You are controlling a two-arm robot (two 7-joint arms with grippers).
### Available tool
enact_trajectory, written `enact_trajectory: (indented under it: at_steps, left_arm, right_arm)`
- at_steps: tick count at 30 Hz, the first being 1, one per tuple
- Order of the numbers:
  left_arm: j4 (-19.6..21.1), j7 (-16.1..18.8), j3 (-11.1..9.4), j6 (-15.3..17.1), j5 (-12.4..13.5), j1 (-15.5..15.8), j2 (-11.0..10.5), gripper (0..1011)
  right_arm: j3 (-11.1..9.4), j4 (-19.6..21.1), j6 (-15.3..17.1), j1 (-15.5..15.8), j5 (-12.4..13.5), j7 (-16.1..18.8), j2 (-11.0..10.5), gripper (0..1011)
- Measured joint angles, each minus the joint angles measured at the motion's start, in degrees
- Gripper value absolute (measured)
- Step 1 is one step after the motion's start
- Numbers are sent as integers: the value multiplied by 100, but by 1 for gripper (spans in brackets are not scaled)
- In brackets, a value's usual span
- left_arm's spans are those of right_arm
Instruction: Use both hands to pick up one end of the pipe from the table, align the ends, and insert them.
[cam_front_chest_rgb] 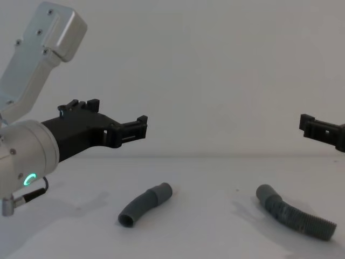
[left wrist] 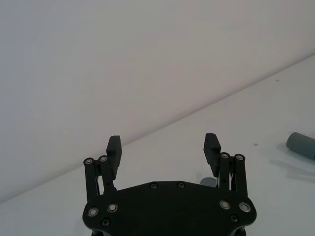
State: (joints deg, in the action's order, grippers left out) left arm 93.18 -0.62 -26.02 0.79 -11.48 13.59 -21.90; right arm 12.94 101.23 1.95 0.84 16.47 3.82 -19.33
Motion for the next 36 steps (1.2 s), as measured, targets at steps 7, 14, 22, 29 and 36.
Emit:
enact_trajectory:
  at_steps: [7, 14, 22, 29, 36]
  left_arm:
    - [0, 0, 0, 0, 0, 0, 0, 1001]
    - [0, -1, 0, 0, 0, 0, 0, 1001]
    - [-1, -1, 0, 1, -1, 0, 0, 1001]
    - [-1, -1, 0, 1, 0, 0, 0, 1001]
    - [0, -1, 0, 1, -1, 0, 1, 1001]
  right_arm:
    - [0, 0, 0, 0, 0, 0, 0, 1001]
    - [0, 0, 0, 0, 0, 0, -1, 1001]
    - [0, 0, 0, 0, -1, 0, 0, 1002]
    - [0, 0, 0, 0, 0, 0, 0, 1001]
    - [0, 0, 0, 0, -1, 0, 0, 1001]
